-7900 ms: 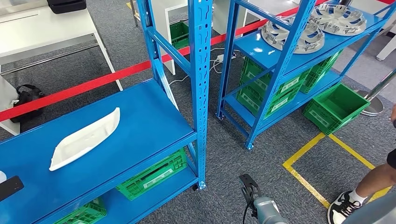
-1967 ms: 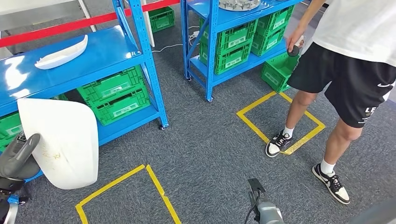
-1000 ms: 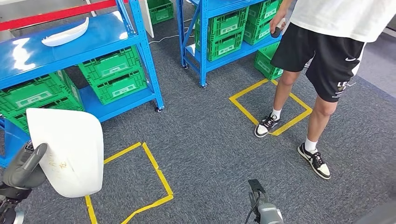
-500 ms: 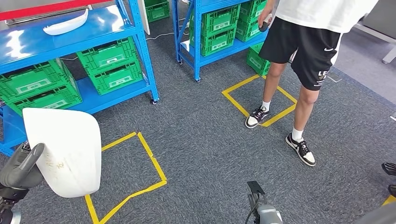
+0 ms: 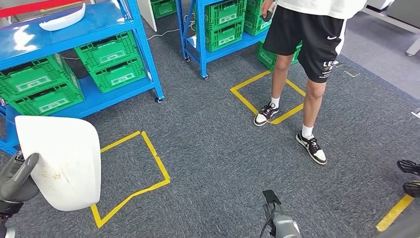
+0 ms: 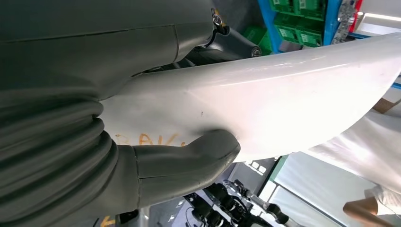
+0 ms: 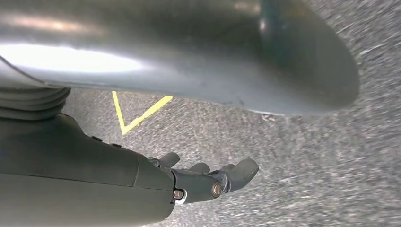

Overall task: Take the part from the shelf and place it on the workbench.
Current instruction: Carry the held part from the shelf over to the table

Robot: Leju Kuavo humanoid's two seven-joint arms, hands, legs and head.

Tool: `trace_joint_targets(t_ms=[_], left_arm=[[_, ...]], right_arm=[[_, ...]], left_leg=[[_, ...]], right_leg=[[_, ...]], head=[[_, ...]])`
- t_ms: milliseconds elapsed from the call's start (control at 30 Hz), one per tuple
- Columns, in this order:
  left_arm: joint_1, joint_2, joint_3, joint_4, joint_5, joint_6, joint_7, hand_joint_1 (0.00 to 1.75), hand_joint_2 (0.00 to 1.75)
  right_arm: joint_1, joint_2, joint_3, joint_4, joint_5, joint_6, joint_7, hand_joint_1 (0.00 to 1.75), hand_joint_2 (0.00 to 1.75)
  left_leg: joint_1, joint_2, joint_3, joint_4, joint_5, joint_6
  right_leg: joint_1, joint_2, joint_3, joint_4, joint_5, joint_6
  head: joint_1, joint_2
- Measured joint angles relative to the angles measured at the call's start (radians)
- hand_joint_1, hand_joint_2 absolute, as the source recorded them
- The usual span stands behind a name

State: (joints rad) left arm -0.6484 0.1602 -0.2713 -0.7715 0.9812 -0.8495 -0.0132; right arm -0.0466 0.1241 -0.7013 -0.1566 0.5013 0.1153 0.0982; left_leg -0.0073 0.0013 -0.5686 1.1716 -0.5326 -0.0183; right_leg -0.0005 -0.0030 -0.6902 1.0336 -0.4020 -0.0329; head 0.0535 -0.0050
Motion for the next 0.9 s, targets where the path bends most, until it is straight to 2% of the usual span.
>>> trace_joint_targets(t_ms=[33, 67, 100, 167, 200, 233, 300, 333, 367, 400, 433, 500, 533, 567, 633, 700, 767, 833, 867, 900], left_arm=[[-0.010, -0.003, 0.000, 0.002, 0.002, -0.001, 0.001, 1.75, 1.75], [-0.020, -0.006, 0.000, 0.004, 0.006, -0.003, 0.001, 1.75, 1.75], [-0.028, -0.010, 0.000, 0.009, 0.011, -0.004, 0.001, 1.75, 1.75], [-0.037, -0.018, 0.000, 0.020, 0.018, -0.006, 0.002, 1.75, 1.75], [-0.040, -0.022, 0.000, 0.026, 0.019, -0.006, 0.002, 1.75, 1.75], [-0.042, -0.025, 0.000, 0.031, 0.019, -0.006, 0.002, 1.75, 1.75], [-0.046, -0.030, 0.000, 0.039, 0.020, -0.006, 0.001, 1.75, 1.75], [-0.046, -0.032, 0.000, 0.044, 0.020, -0.006, 0.001, 1.75, 1.75], [-0.045, -0.033, 0.000, 0.049, 0.021, -0.006, 0.001, 1.75, 1.75], [-0.044, -0.035, 0.000, 0.053, 0.021, -0.006, 0.001, 1.75, 1.75], [-0.043, -0.036, 0.000, 0.057, 0.021, -0.006, 0.001, 1.75, 1.75], [-0.045, -0.038, 0.000, 0.061, 0.021, -0.006, 0.000, 1.75, 1.75], [-0.046, -0.040, 0.000, 0.061, 0.021, -0.005, 0.000, 1.75, 1.75], [-0.048, -0.042, -0.001, 0.062, 0.021, -0.005, 0.001, 1.75, 1.75], [-0.050, -0.045, -0.001, 0.062, 0.024, -0.004, 0.003, 1.75, 1.75], [-0.049, -0.045, -0.001, 0.063, 0.028, -0.002, 0.005, 1.75, 1.75], [-0.050, -0.043, -0.001, 0.064, 0.033, -0.002, 0.007, 1.75, 1.75], [-0.049, -0.043, -0.002, 0.066, 0.037, -0.002, 0.009, 1.75, 1.75], [-0.046, -0.043, -0.002, 0.067, 0.037, -0.002, 0.010, 1.75, 1.75], [-0.044, -0.043, -0.002, 0.068, 0.037, -0.002, 0.010, 1.75, 1.75]], right_arm=[[-0.001, 0.002, -0.001, 0.000, -0.002, 0.000, -0.001, 0.00, 0.00], [-0.002, 0.004, -0.001, 0.000, -0.003, 0.000, -0.001, 0.00, 0.00], [-0.002, 0.005, -0.002, 0.000, -0.004, 0.001, -0.002, 0.00, 0.00], [-0.001, 0.005, -0.004, 0.000, -0.004, 0.002, -0.001, 0.00, 0.00], [0.000, 0.005, -0.004, 0.000, -0.003, 0.003, -0.002, 0.00, 0.00], [0.002, 0.005, -0.005, 0.000, -0.002, 0.005, -0.003, 0.00, 0.00], [0.003, 0.003, -0.005, 0.000, 0.004, 0.011, -0.011, 0.00, 0.00], [0.003, 0.001, -0.005, 0.000, 0.007, 0.015, -0.016, 0.00, 0.00], [0.003, -0.001, -0.005, 0.000, 0.009, 0.019, -0.021, 0.00, 0.00], [0.004, -0.003, -0.005, 0.000, 0.010, 0.023, -0.024, 0.00, 0.00], [0.004, -0.003, -0.005, 0.000, 0.011, 0.025, -0.026, 0.00, 0.00], [0.004, -0.004, -0.005, 0.000, 0.012, 0.029, -0.030, 0.00, 0.00], [0.004, -0.004, -0.005, 0.000, 0.013, 0.031, -0.031, 0.00, 0.00], [0.004, -0.004, -0.005, 0.000, 0.013, 0.032, -0.032, 0.00, 0.00], [0.006, -0.004, -0.005, 0.000, 0.014, 0.034, -0.031, 0.00, 0.00], [0.005, -0.003, -0.005, 0.000, 0.016, 0.036, -0.030, 0.00, 0.00], [0.006, -0.002, -0.005, 0.000, 0.017, 0.038, -0.030, 0.00, 0.00], [0.009, -0.002, -0.005, 0.000, 0.018, 0.040, -0.030, 0.00, 0.00], [0.010, -0.003, -0.005, 0.000, 0.019, 0.041, -0.030, 0.00, 0.00], [0.011, -0.003, -0.005, 0.000, 0.021, 0.042, -0.030, 0.00, 0.00]], left_leg=[[-0.005, 0.001, 0.059, -0.079, -0.016, 0.008], [-0.011, 0.002, 0.102, -0.141, -0.034, 0.014], [-0.016, 0.004, 0.123, -0.180, -0.046, 0.018], [-0.018, 0.006, 0.114, -0.197, -0.029, 0.028], [-0.015, 0.007, 0.106, -0.201, -0.016, 0.034], [-0.012, 0.006, 0.098, -0.205, -0.001, 0.039], [-0.009, 0.001, 0.072, -0.205, 0.026, 0.043], [-0.008, -0.003, 0.056, -0.202, 0.037, 0.041], [-0.006, -0.008, 0.039, -0.198, 0.048, 0.039], [-0.004, -0.014, 0.024, -0.194, 0.057, 0.035], [-0.001, -0.021, 0.009, -0.187, 0.064, 0.031], [0.004, -0.035, -0.018, -0.167, 0.072, 0.020], [0.004, -0.042, -0.029, -0.157, 0.073, 0.015], [0.004, -0.048, -0.038, -0.149, 0.076, 0.009], [0.004, -0.062, -0.046, -0.148, 0.084, -0.004], [0.006, -0.058, -0.054, -0.141, 0.082, -0.016], [0.008, -0.031, -0.089, -0.066, 0.034, -0.027], [0.010, -0.012, -0.147, 0.070, -0.035, -0.036], [0.011, -0.009, -0.166, 0.121, -0.054, -0.038], [0.011, -0.007, -0.168, 0.137, -0.055, -0.038]], right_leg=[[0.002, 0.000, -0.008, 0.000, 0.012, 0.003], [0.000, -0.001, -0.012, -0.002, 0.024, 0.007], [-0.001, -0.002, -0.013, -0.007, 0.035, 0.014], [-0.005, -0.003, -0.014, -0.017, 0.053, 0.028], [-0.006, -0.002, -0.022, -0.008, 0.043, 0.034], [-0.007, 0.001, -0.036, 0.023, 0.015, 0.040], [-0.010, 0.003, -0.081, 0.148, -0.079, 0.051], [-0.012, 0.003, -0.099, 0.216, -0.121, 0.057], [-0.014, 0.003, -0.101, 0.259, -0.145, 0.061], [-0.016, 0.003, -0.084, 0.265, -0.151, 0.064], [-0.018, 0.005, -0.044, 0.228, -0.143, 0.067], [-0.021, 0.026, 0.062, 0.093, -0.118, 0.070], [-0.023, 0.035, 0.098, 0.040, -0.111, 0.066], [-0.023, 0.041, 0.115, 0.013, -0.110, 0.060], [-0.021, 0.029, 0.114, 0.007, -0.106, 0.041], [-0.021, 0.012, 0.113, 0.002, -0.097, 0.025], [-0.022, -0.006, 0.110, -0.002, -0.088, 0.012], [-0.021, -0.024, 0.103, -0.002, -0.085, 0.007], [-0.020, -0.034, 0.100, -0.002, -0.083, 0.006], [-0.020, -0.044, 0.097, -0.001, -0.082, 0.006]], head=[[0.001, 0.000], [0.003, 0.000], [0.004, 0.000], [0.004, 0.000], [0.003, 0.000], [0.002, 0.000], [0.002, 0.000], [0.002, 0.000], [0.002, 0.000], [0.002, 0.000], [0.002, 0.000], [0.002, 0.000], [0.002, 0.000], [0.001, 0.000], [-0.001, 0.000], [-0.002, 0.000], [-0.007, 0.000], [-0.010, 0.000], [-0.010, 0.000], [-0.010, 0.000]])
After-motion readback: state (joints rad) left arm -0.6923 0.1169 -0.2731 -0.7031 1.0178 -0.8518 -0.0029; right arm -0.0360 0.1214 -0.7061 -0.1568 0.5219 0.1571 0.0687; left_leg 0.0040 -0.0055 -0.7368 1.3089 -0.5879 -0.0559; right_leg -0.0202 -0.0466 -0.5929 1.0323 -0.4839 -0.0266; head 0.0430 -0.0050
